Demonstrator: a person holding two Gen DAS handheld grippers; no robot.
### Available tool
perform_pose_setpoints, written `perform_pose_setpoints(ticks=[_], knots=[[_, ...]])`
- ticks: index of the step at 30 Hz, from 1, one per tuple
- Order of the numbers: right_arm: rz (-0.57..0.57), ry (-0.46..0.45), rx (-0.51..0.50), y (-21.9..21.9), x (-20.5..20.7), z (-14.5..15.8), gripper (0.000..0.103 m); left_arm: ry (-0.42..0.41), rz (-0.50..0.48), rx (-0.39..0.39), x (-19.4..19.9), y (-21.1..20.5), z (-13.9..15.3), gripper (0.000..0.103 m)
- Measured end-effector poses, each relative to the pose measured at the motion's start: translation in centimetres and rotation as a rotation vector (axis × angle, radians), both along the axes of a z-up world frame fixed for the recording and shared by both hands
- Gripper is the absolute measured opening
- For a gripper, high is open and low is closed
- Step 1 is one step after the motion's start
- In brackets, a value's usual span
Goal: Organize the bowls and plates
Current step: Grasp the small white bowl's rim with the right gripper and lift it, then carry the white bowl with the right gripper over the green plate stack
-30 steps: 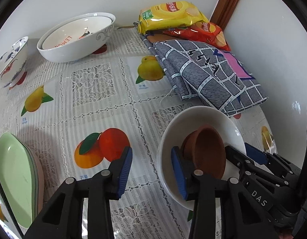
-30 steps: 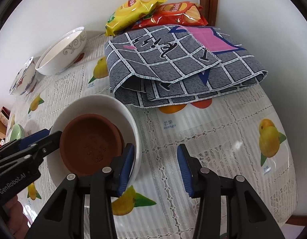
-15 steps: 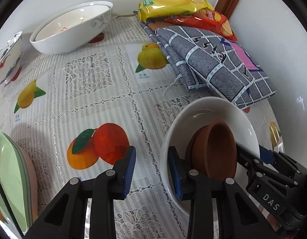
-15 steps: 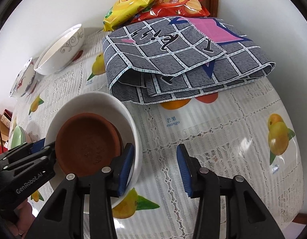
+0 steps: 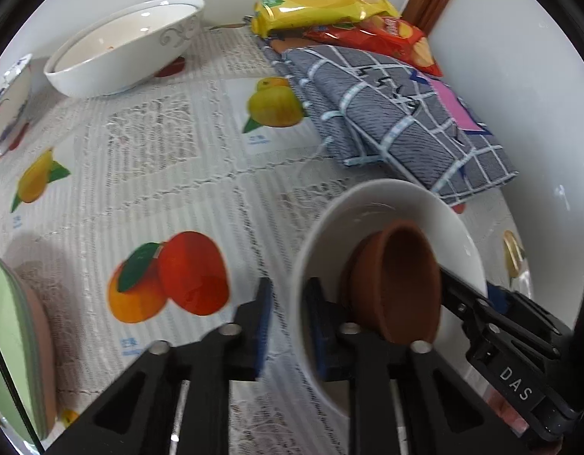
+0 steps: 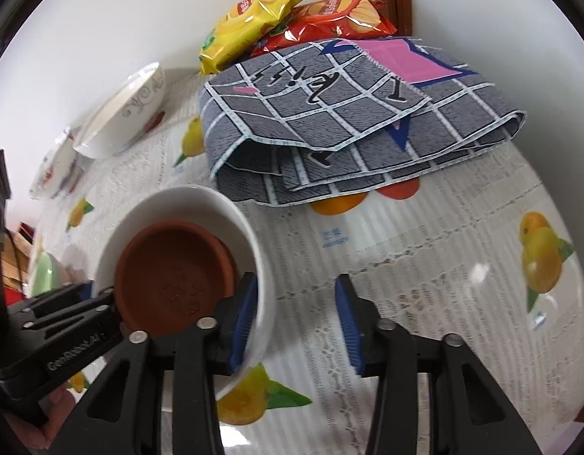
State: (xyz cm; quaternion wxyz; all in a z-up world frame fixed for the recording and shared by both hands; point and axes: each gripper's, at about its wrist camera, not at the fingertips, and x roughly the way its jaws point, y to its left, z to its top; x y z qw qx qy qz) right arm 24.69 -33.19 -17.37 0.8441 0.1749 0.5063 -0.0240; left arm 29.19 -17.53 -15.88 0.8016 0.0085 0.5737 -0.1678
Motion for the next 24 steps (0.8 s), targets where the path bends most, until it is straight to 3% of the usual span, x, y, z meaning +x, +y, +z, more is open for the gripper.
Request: perform_pose_setpoints(ticks=[6,10,24], knots=[[-0.003,-0.018,0.059,0.3,-0.1,0.0,0.012,-0.034,-0.011,0.023,-0.4,-0.5,0.2,0.011],[-0.005,-0.019,-0.004,1.2,-0.1,0.4,0.011,-0.021,-0.001,-0.005,-0.4,-0.2,0.1,0.011],[-0.033,-0.007,0.042,2.0,-1.6,0.8,0.008,-0.036,0.022,0.014,-2.2,1.6,0.9,0.010]])
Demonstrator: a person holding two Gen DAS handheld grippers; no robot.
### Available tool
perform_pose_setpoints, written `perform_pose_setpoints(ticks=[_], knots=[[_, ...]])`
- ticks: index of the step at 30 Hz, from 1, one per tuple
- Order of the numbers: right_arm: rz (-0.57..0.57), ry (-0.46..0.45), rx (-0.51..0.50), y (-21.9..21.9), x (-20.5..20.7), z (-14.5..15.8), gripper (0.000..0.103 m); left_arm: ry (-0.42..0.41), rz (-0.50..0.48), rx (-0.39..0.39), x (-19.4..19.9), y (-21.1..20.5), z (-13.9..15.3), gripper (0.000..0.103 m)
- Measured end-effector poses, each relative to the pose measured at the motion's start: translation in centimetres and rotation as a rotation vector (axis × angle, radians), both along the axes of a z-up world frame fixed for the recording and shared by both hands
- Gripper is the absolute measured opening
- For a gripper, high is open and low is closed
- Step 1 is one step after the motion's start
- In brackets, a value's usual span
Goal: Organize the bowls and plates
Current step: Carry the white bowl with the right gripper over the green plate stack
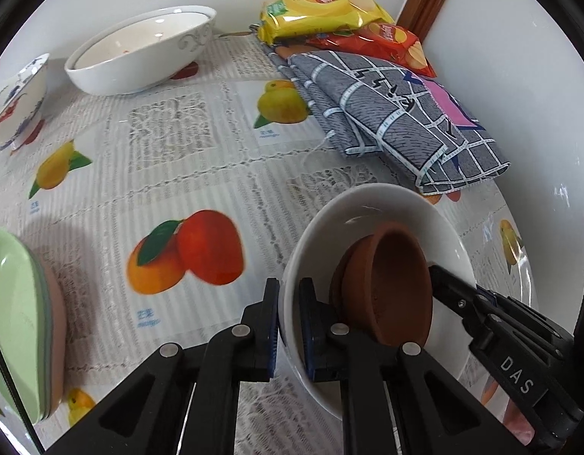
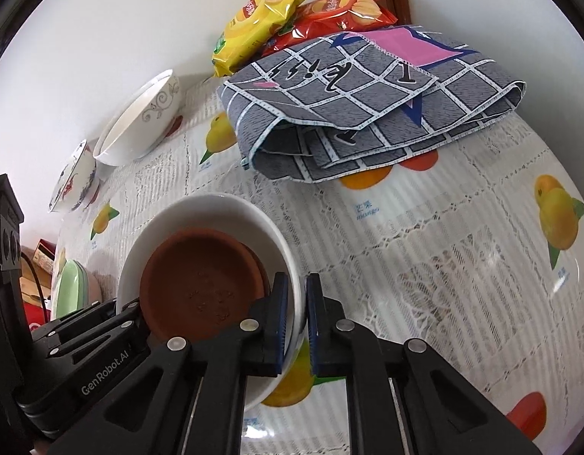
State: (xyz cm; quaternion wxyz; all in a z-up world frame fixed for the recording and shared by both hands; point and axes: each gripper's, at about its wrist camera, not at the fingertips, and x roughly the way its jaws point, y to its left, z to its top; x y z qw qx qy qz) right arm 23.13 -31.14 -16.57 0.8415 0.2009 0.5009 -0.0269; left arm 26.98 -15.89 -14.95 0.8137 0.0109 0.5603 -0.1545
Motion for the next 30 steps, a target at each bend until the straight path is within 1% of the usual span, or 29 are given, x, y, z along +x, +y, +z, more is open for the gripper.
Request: perform_pose_setpoints(ticks=[3,8,11,30], knots=[[0.014,0.002,0.010,0.7,-0.3,0.4,0.007,0.006,0.012,-0.010,-0.2,1.0,0.3,0.010],[0.028,-0.003,0.002,1.9,-0.8,0.9,0.007,-0.003,0.026,0.003,-1.0,2.3,0.9,0.010],[0.037,-0.004,0.003,2.6,-1.1,1.2,0.007,-0.003,0.035,-0.006,-1.4,3.0,1.3,0.010],[0.052,-0.057,-0.010,5.0,-2.3,5.2,0.007,-0.065,0.065,-0.027,-2.8,5.2,5.0,0.010]])
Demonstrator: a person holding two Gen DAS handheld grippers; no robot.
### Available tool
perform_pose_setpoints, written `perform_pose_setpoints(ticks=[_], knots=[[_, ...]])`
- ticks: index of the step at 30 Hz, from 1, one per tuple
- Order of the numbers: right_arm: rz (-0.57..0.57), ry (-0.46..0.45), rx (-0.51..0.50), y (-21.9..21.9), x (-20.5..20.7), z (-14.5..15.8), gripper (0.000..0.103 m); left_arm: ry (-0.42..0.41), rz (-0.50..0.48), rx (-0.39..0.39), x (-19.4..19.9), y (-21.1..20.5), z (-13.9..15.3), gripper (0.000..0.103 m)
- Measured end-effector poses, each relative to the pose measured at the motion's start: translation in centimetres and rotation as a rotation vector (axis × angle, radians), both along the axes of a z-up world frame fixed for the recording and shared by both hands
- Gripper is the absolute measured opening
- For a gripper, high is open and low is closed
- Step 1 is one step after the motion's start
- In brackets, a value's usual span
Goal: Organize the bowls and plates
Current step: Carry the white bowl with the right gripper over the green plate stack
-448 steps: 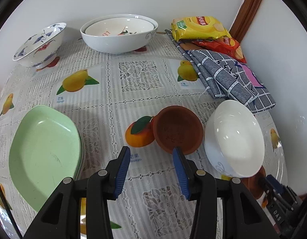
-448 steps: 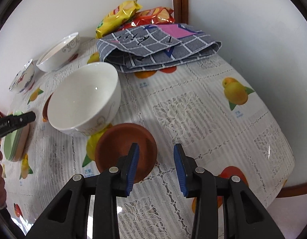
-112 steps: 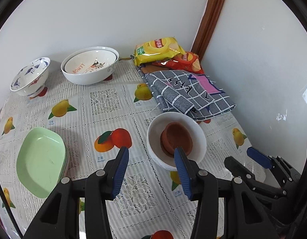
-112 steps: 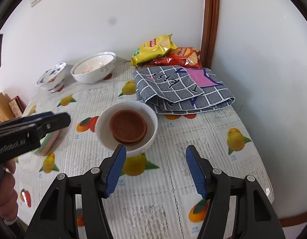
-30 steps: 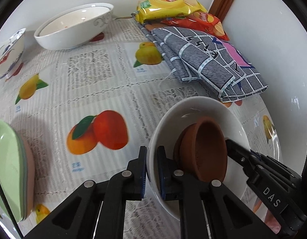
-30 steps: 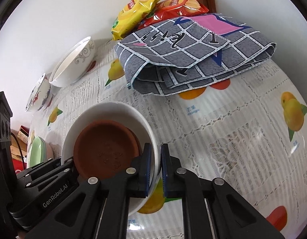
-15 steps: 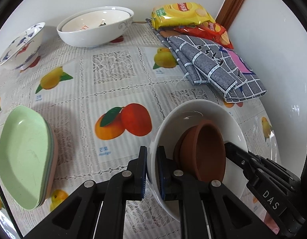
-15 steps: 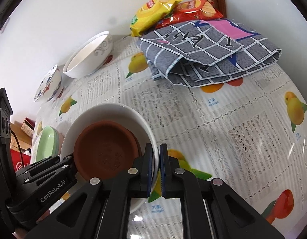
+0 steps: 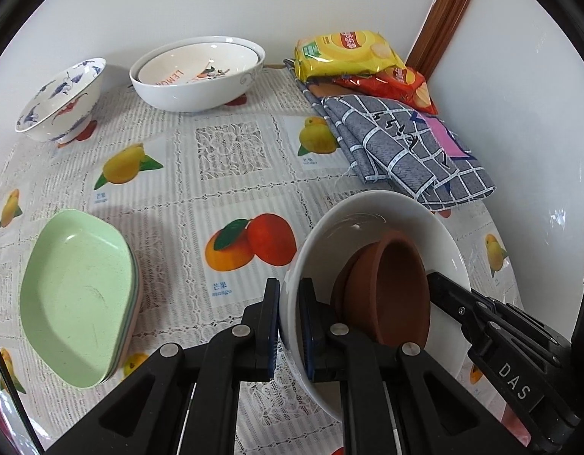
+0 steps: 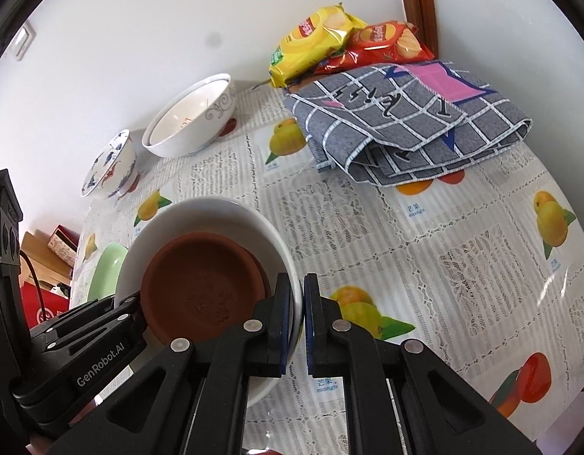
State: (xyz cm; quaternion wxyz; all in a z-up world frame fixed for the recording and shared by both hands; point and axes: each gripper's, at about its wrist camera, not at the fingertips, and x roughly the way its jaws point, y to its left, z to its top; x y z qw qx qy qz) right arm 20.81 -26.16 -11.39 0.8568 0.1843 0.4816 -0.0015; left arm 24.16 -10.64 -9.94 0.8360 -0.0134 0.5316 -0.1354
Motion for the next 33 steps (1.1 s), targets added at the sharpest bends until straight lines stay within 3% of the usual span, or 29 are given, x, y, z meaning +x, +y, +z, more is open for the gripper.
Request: perform_pose_setpoints(ticks=[33], knots=[[0.079,-0.041,-0.002,6.3,0.6,2.2,0.007,-0.042,0.085,-0.010,-0.8,6.6,2.4,0.010]])
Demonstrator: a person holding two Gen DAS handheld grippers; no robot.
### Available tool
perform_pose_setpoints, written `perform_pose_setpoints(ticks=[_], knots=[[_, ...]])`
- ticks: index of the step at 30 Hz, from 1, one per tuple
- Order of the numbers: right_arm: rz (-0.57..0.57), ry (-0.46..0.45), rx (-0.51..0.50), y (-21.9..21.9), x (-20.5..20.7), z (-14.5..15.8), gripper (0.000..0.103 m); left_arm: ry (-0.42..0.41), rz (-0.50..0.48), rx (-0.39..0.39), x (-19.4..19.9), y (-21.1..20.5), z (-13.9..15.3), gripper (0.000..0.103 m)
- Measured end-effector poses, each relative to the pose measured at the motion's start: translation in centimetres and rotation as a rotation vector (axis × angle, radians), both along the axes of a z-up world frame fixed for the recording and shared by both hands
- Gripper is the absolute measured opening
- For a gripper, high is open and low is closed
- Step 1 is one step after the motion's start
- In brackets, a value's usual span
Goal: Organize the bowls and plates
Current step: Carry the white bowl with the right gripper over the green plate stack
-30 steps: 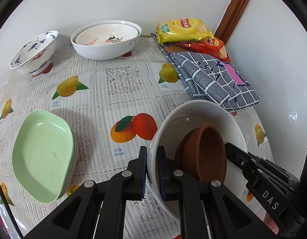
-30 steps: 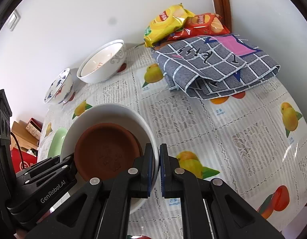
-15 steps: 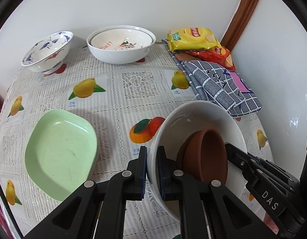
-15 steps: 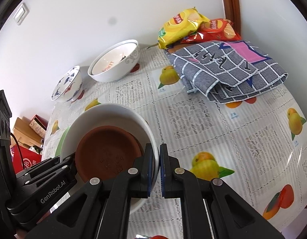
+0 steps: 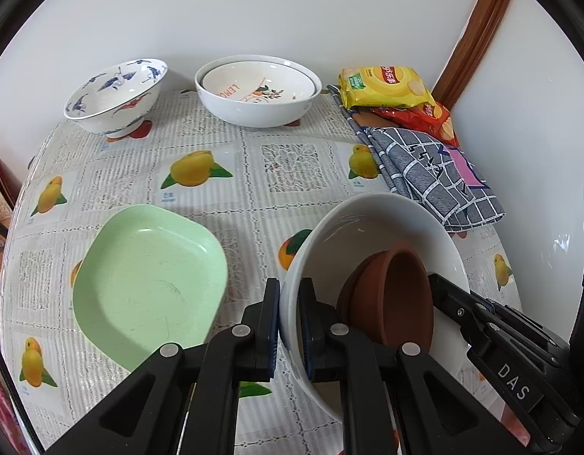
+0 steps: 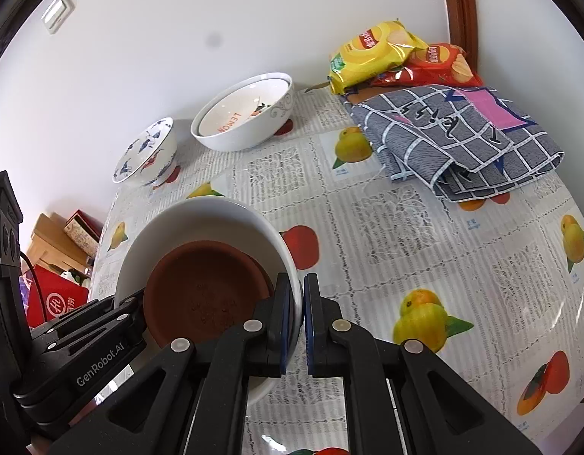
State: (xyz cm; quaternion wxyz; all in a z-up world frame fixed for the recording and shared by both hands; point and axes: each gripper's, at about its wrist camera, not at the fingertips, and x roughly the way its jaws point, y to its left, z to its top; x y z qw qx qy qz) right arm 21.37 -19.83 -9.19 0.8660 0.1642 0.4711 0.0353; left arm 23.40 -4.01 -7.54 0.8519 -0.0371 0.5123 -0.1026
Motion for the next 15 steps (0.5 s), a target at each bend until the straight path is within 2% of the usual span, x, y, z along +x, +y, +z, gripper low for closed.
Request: perform_pose_setpoints(ticks=[15], knots=[[0.023,-0.008,0.004,2.2,0.2,0.3,0.007,-0.006,0.029,0.000,-0.1,2.2,0.4,0.010]])
